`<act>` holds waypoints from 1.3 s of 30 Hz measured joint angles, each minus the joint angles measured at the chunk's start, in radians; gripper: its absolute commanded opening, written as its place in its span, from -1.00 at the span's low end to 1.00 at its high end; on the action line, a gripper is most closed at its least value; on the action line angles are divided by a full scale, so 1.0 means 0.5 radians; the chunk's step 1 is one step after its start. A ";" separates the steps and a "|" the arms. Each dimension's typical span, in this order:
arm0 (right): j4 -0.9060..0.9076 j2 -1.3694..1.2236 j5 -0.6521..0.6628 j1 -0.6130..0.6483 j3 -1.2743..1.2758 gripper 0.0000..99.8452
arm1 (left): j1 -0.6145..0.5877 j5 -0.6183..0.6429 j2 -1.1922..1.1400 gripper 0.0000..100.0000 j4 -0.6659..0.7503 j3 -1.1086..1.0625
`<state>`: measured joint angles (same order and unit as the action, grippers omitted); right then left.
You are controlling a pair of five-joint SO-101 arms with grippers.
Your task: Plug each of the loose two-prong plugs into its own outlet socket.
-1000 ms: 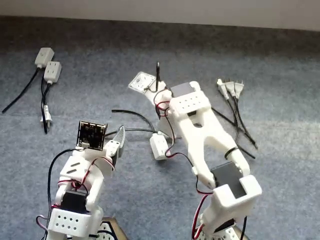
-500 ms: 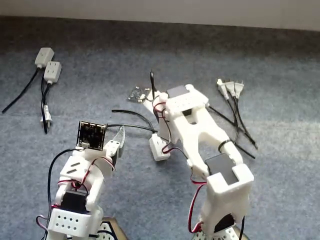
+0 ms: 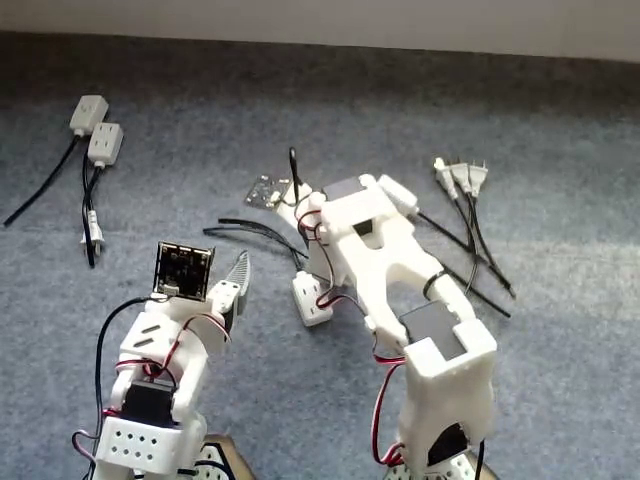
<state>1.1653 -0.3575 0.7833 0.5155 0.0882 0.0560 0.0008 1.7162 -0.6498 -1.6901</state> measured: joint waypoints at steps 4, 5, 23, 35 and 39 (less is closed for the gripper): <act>-0.006 0.000 -0.098 -0.071 -0.025 -0.98 | 0.018 0.000 0.000 -0.66 0.000 0.000; -0.006 0.000 -0.141 -0.092 -0.064 -0.98 | 0.034 0.000 0.000 -0.66 0.000 0.000; 0.141 0.783 -0.844 -0.150 -0.178 -0.98 | 0.568 0.000 0.000 -0.66 0.031 0.000; 0.334 1.022 -1.120 -0.150 -0.178 -0.98 | 1.224 0.000 0.000 -0.67 0.694 0.000; 0.384 1.022 -1.185 -0.150 -0.178 -0.98 | 1.227 0.000 0.000 -0.67 0.890 0.000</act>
<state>1.3571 0.1534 0.1910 0.4404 -0.0008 0.6697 0.0008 1.7162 -0.2048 -1.6901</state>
